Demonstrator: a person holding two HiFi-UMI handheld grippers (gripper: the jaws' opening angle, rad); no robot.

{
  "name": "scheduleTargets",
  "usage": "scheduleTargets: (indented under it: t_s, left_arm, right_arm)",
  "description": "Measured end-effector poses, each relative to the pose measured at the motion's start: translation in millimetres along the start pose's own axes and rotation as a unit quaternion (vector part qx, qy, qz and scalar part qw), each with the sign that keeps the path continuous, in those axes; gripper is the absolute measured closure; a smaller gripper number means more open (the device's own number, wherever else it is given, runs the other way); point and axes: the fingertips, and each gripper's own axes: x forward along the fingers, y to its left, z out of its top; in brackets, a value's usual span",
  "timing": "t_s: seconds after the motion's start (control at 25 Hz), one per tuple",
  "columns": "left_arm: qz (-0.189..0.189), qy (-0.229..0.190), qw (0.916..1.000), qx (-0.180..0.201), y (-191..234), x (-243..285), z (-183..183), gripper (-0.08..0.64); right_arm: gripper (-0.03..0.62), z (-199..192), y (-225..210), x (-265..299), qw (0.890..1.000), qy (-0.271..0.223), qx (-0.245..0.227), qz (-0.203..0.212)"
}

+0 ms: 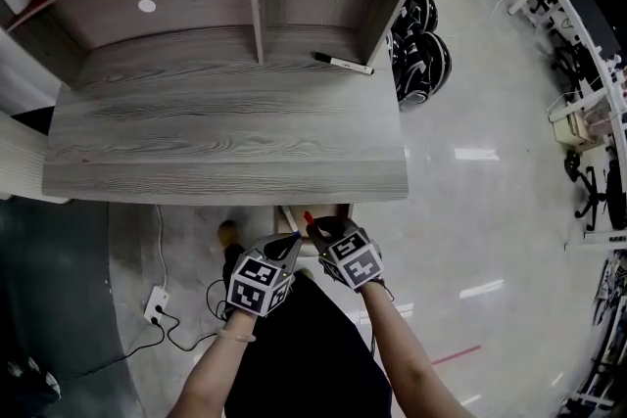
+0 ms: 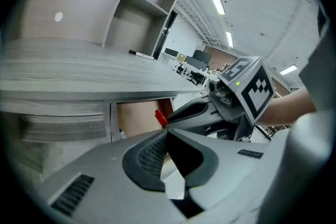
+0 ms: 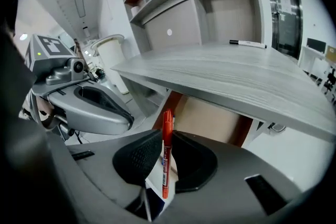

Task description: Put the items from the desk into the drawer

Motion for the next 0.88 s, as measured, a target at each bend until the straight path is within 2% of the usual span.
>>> scheduleTargets:
  t_s: [0.28, 0.36, 0.44, 0.88]
  left_arm:
    - [0.004, 0.000, 1.0000, -0.003, 6.9, -1.0, 0.1, 0.557]
    - [0.004, 0.002, 1.0000, -0.003, 7.5, -3.2, -0.9, 0.557]
    - [0.005, 0.002, 1.0000, -0.003, 7.3, -5.3, -1.2, 0.557]
    - [0.007, 0.003, 1.0000, 0.005, 3.9, -16.8, 0.0, 0.557]
  right_arm:
    - [0.522, -3.6, -12.3, 7.8, 0.998, -0.009, 0.045, -0.035]
    - [0.490, -2.2, -13.5, 8.0, 0.998, -0.014, 0.050, -0.041]
    - [0.369, -2.4, -12.8, 8.2, 0.997, -0.013, 0.060, -0.036]
    - [0.365, -5.9, -4.8, -8.0, 0.996, -0.020, 0.075, -0.035]
